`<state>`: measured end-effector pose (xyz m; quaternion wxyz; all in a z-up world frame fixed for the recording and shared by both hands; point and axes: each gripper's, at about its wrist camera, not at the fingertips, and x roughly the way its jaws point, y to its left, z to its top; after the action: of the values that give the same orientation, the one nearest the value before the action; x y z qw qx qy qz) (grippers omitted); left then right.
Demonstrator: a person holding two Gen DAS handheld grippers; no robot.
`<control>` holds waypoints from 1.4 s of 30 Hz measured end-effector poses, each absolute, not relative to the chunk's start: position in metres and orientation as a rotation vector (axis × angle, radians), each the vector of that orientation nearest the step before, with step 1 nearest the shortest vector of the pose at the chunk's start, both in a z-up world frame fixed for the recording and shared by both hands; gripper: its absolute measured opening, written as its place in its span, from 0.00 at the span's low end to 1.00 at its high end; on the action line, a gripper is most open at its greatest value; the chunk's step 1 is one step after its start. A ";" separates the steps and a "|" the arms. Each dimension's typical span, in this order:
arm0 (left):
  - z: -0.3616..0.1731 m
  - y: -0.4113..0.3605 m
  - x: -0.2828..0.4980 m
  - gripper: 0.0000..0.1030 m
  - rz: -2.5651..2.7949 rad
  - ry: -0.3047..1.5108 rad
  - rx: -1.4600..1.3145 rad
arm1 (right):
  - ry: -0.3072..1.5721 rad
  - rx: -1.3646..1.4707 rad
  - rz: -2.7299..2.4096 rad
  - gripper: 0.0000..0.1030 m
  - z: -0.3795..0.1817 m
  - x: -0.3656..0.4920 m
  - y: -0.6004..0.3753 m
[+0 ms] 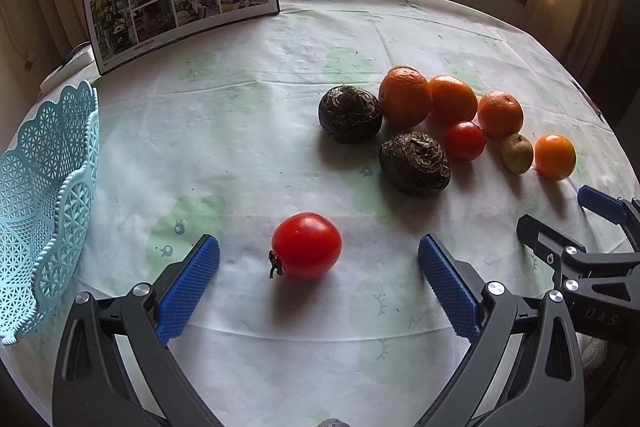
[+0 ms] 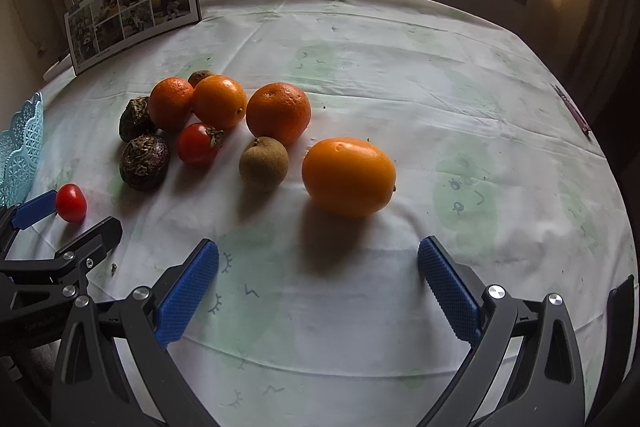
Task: Organize fruits
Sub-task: 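Grasp the red tomato with the left tool while the right tool approaches the large oblong orange, then close the right tool on the large oblong orange while the left tool lifts the tomato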
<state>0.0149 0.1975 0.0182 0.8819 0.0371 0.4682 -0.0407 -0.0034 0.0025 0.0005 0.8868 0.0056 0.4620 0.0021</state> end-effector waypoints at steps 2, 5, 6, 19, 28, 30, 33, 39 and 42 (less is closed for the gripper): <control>0.019 0.198 0.015 0.97 -0.094 0.978 0.079 | 0.961 0.011 0.006 0.95 0.000 -0.003 0.002; 0.020 0.201 0.014 0.97 -0.120 0.974 0.066 | 0.959 0.012 0.006 0.95 0.000 -0.004 0.003; 0.022 0.204 0.014 0.97 -0.139 0.976 0.045 | 0.960 0.015 0.011 0.95 0.001 -0.004 0.001; 0.046 0.240 0.004 0.85 -0.123 0.909 0.010 | 0.912 0.097 0.061 0.94 0.008 -0.007 -0.017; 0.041 0.234 0.010 0.54 -0.173 0.944 -0.028 | 0.884 0.128 0.056 0.80 0.012 -0.004 -0.033; 0.041 0.232 0.010 0.45 -0.179 0.941 -0.025 | 0.883 0.138 0.055 0.79 0.012 -0.002 -0.035; 0.042 0.231 0.009 0.31 -0.201 0.941 -0.034 | 0.877 0.135 0.057 0.77 0.014 0.000 -0.033; 0.043 0.232 0.009 0.29 -0.202 0.937 -0.042 | 0.873 0.132 0.064 0.71 0.016 0.006 -0.028; 0.044 0.232 0.007 0.29 -0.194 0.929 -0.036 | 0.873 0.139 0.062 0.70 0.015 0.008 -0.028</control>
<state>0.0073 0.2320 0.0438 0.8893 -0.0171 0.4475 -0.0932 0.0080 -0.0279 0.0147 0.9034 0.0671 0.4224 0.0300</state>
